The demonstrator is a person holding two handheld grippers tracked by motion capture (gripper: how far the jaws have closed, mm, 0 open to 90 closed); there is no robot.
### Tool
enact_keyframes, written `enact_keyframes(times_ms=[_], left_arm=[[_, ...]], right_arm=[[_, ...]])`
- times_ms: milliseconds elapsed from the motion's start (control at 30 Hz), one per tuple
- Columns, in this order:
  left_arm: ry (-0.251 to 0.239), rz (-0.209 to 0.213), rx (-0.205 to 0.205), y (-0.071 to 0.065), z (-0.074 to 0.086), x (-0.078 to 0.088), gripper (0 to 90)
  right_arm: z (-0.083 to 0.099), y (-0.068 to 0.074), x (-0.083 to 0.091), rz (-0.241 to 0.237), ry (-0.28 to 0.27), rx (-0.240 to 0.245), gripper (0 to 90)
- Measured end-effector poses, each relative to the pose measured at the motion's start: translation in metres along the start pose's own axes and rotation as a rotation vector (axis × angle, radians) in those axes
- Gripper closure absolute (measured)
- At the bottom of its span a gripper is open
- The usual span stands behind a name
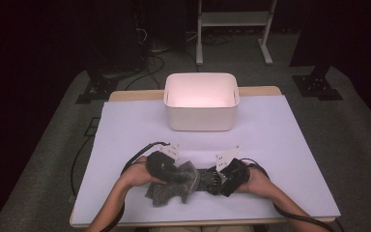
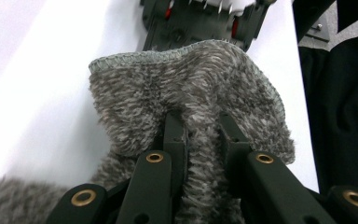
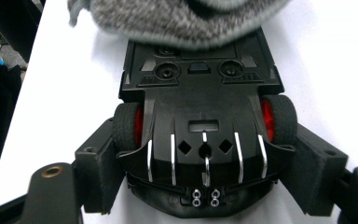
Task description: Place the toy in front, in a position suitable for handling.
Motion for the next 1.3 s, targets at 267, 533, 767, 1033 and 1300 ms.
enact_keyframes(times_ms=[267, 533, 767, 1033, 1300], left_arm=[[0.01, 0.045, -0.08, -0.011, -0.039, -0.023, 77.3], [0.008, 0.036, -0.113, -0.012, -0.039, -0.024, 77.3], [-0.03, 0.003, -0.089, -0.007, -0.009, -0.008, 77.3], [-0.042, -0.05, -0.018, 0.002, 0.025, 0.013, 77.3], [-0.052, -0.071, 0.025, 0.01, 0.035, 0.019, 77.2]], right_arm=[[0.0, 0.001, 0.0, -0.003, -0.007, -0.008, 22.9], [0.001, 0.0, 0.0, 0.004, -0.008, 0.007, 23.0], [0.001, 0.0, 0.0, 0.006, -0.008, 0.009, 23.0], [0.001, 0.0, 0.0, 0.008, -0.011, 0.007, 23.1], [0.001, 0.001, 0.0, 0.012, -0.005, 0.011, 23.1]])
Point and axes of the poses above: each handheld gripper's, and its own axes: x roughly backward along the jaws, z roughly out of its underside, y roughly to its left, the point moved 10 cm from there along -x, roughly forward along the jaws, and after that the axes turned 6 degrees about y, right-handed, at the moved point
